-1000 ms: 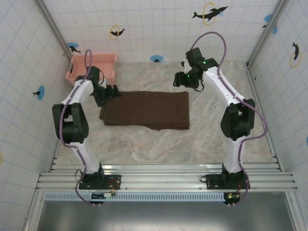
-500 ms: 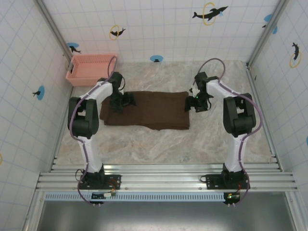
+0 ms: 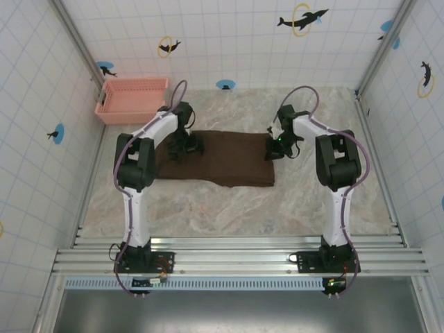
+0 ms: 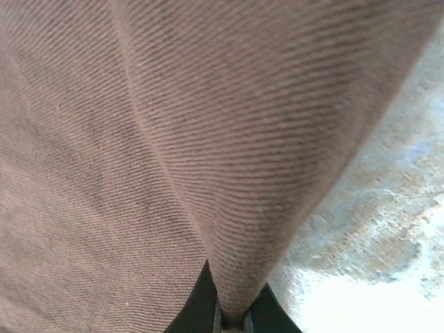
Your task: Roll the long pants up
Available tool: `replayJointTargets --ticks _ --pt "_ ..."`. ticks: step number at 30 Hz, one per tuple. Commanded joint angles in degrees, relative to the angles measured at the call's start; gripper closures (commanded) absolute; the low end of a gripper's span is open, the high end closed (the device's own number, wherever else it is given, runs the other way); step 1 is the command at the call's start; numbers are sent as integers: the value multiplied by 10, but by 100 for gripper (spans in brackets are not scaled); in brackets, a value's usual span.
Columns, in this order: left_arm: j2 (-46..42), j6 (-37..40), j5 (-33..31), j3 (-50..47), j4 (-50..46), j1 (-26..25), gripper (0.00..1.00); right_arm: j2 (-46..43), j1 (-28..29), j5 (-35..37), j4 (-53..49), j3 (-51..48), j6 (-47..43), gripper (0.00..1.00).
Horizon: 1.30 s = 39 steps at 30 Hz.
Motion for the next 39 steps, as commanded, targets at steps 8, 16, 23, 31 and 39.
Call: replayJointTargets --ticks 8,16,23,31,39 --pt "216 -70 90 222 10 -70 3 -163 -23 19 -25 -149 69 99" --pt "336 -176 181 378 84 -94 3 -278 23 -7 -52 -278 116 99" --pt "377 -289 218 384 212 -101 3 -271 123 -47 -48 -297 159 94" --pt "403 -340 218 411 262 -100 3 -167 188 -95 -92 -180 121 43" --pt "270 -206 167 341 215 -71 2 -225 143 -57 -178 -87 70 30"
